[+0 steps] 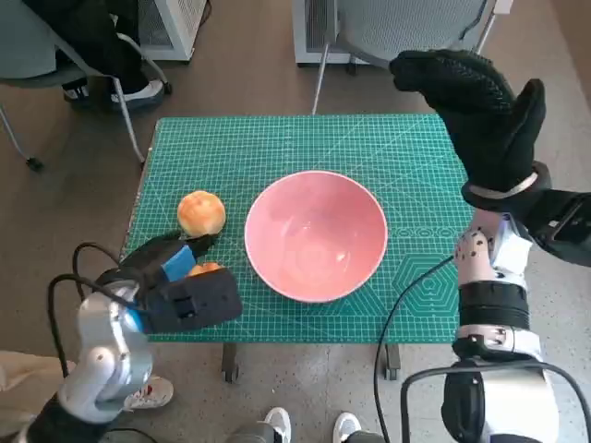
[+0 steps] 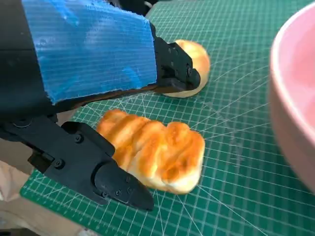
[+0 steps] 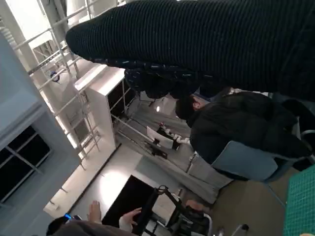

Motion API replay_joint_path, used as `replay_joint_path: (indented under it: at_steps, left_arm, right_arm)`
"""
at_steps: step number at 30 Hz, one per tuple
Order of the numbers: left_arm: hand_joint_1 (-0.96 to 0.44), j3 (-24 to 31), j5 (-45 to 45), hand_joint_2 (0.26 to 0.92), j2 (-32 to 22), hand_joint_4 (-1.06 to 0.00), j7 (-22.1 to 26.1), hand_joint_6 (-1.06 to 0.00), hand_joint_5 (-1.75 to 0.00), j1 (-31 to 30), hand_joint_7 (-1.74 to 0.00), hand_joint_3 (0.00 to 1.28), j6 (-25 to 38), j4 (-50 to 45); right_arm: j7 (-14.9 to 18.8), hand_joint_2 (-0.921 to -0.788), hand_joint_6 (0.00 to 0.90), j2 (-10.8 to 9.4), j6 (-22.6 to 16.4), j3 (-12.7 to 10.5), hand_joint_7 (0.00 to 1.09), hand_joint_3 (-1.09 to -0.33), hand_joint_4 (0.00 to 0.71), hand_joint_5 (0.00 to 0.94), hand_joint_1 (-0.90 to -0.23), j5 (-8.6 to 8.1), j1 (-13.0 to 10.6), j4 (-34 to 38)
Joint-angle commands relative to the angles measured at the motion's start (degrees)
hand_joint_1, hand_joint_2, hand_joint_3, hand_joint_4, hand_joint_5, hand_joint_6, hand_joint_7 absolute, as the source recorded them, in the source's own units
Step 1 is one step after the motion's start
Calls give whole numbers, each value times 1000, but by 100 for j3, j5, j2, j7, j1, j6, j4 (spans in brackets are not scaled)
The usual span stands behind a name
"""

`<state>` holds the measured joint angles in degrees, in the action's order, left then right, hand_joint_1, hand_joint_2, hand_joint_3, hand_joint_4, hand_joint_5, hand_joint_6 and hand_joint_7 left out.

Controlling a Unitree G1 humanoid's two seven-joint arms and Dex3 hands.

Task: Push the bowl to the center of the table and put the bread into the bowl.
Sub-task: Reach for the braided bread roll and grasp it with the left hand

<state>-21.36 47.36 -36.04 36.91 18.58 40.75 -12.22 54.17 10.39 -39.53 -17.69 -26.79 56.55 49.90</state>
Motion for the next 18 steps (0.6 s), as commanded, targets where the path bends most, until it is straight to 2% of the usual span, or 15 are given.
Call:
replay_joint_path:
  at_steps: [1, 4, 15, 16, 17, 18]
  left_arm:
    - [-261, -102, 135, 719, 120, -108, -193, -304, -1, 93, 0, 8, -135, 282]
    - [-263, -197, 231, 726, 188, -115, -362, -306, -4, 129, -2, 10, -210, 549]
    - [-255, -235, 386, 741, 278, -133, -450, -342, -6, 189, -14, 10, -259, 857]
    - [-130, -256, 414, 777, 283, -241, -465, -394, -252, 217, -36, 23, -255, 945]
    - [54, -269, 435, 793, 286, -397, -475, -507, -623, 236, -65, 107, -254, 1007]
    - [178, -277, 457, 728, 282, -491, -490, -589, -897, 239, -67, 305, -259, 1036]
  right_arm:
    - [33, -921, 407, 20, 72, 22, 9, -787, 303, 1, -672, -4, -155, -21]
    - [40, -921, 407, 19, 64, 27, 9, -787, 304, 1, -672, -6, -174, -53]
    - [45, -921, 407, 30, 96, 34, 8, -788, 306, 2, -671, -31, -193, -121]
    - [46, -921, 407, 34, 110, 31, 8, -788, 306, 2, -671, -40, -195, -134]
    - [46, -921, 408, 37, 121, 30, 9, -788, 307, 2, -671, -45, -197, -145]
    - [45, -921, 409, 38, 130, 29, 9, -788, 307, 2, -672, -48, -200, -155]
